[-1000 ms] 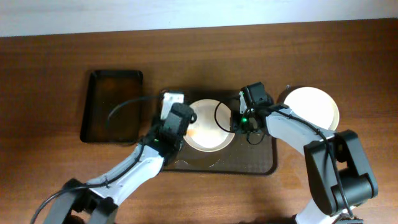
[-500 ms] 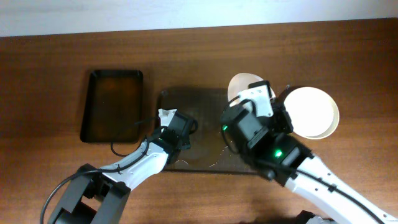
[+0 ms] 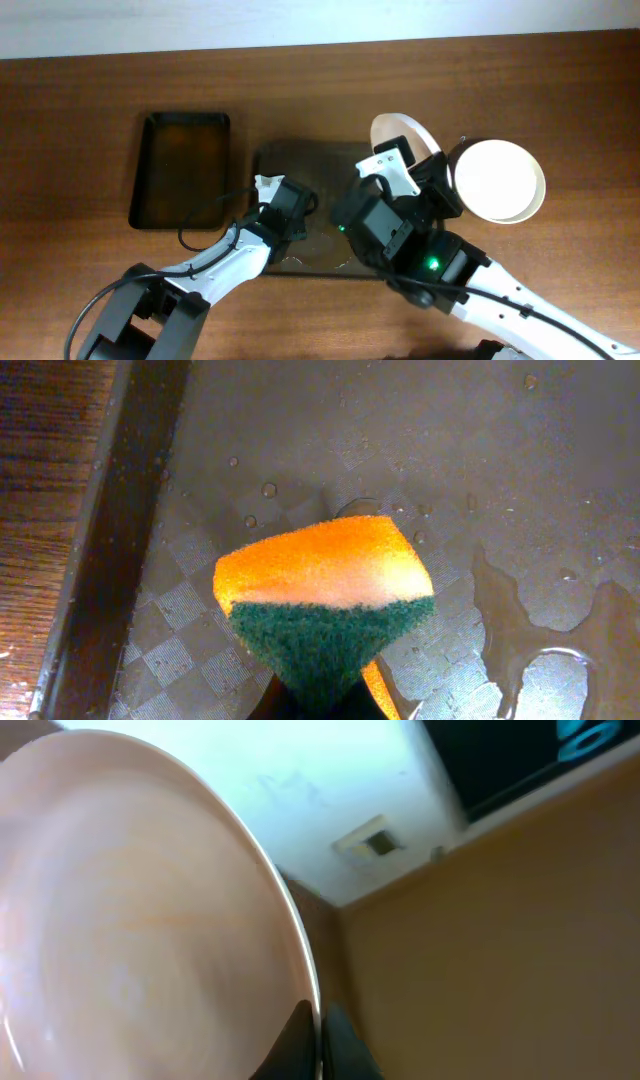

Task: Clean dirty plates on tray and stack at the side
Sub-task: 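Carry the plate with the right gripper onto the right-side stack and release, then move the left gripper to the empty black tray and drop the sponge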

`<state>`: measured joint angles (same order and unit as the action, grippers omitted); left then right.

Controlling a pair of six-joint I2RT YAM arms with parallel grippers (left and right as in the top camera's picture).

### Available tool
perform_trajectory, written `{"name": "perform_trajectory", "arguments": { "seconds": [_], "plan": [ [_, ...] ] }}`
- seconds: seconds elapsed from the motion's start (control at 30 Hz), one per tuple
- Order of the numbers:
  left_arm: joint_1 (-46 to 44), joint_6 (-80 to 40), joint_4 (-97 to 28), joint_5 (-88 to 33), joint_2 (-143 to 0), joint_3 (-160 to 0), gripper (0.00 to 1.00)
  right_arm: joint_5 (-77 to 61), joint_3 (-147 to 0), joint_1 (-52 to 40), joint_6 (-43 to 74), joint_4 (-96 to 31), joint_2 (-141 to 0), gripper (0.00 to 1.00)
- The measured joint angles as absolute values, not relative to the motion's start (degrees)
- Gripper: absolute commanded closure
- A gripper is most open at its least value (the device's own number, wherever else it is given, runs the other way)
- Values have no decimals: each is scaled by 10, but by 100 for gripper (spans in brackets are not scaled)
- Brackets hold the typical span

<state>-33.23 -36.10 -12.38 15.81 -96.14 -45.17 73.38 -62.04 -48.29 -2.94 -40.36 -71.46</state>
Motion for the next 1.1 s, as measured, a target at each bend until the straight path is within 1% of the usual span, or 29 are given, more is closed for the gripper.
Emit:
{"name": "perform_trajectory", "arguments": {
  "seconds": [0.03, 0.1, 0.17, 0.3, 0.37, 0.43, 0.5, 0.53, 0.57, 0.6, 0.63, 0.7, 0.77, 0.9, 0.93, 1.0, 1.1],
  "plan": [
    [-332, -361, -124, 158, -961, -452, 100, 701, -621, -466, -8, -412, -715, 96],
    [-332, -361, -124, 158, -961, -452, 100, 604, -621, -394, 46, -427, -716, 96],
    [-332, -361, -124, 157, -961, -452, 100, 466, -621, -244, 95, -433, -719, 96],
    [-332, -361, -124, 156, -961, -452, 100, 243, -621, 27, 138, -431, -722, 96],
    [-332, -361, -123, 156, -961, -452, 100, 172, -622, 135, 168, -431, -734, 96],
    [-332, -361, -122, 156, -961, -452, 100, 103, -622, 228, 194, -426, -777, 96],
    [-332, -361, -122, 155, -961, -452, 100, 71, -623, 255, 201, -416, -827, 94],
    [-332, -361, -122, 154, -961, -452, 100, 59, -623, 263, 206, -412, -863, 74],
    [-332, -361, -121, 154, -961, -452, 100, 52, -623, 264, 208, -410, -888, 50],
    [-332, -361, -121, 154, -961, -452, 100, 48, -623, 265, 208, -408, -906, 21],
    [-332, -361, -121, 154, -961, -452, 100, 44, -623, 265, 211, -406, -917, 11],
    [-332, -361, -121, 154, -961, -452, 100, 35, -623, 265, 210, -402, -921, 6],
    [-332, -361, -121, 154, -961, -452, 100, 3, -623, 264, 210, -405, -914, 5],
    [-332, -361, -120, 154, -961, -452, 100, -104, -626, 242, 210, -435, -821, 3],
    [-332, -361, -119, 154, -961, -452, 100, -133, -628, 214, 210, -464, -787, 2],
    [-332, -361, -116, 152, -961, -452, 100, -160, -632, 141, 209, -507, -745, 2],
    [-332, -358, -125, 149, -956, -452, 100, -148, -632, 11, 194, -526, -749, 2]
  ]
}}
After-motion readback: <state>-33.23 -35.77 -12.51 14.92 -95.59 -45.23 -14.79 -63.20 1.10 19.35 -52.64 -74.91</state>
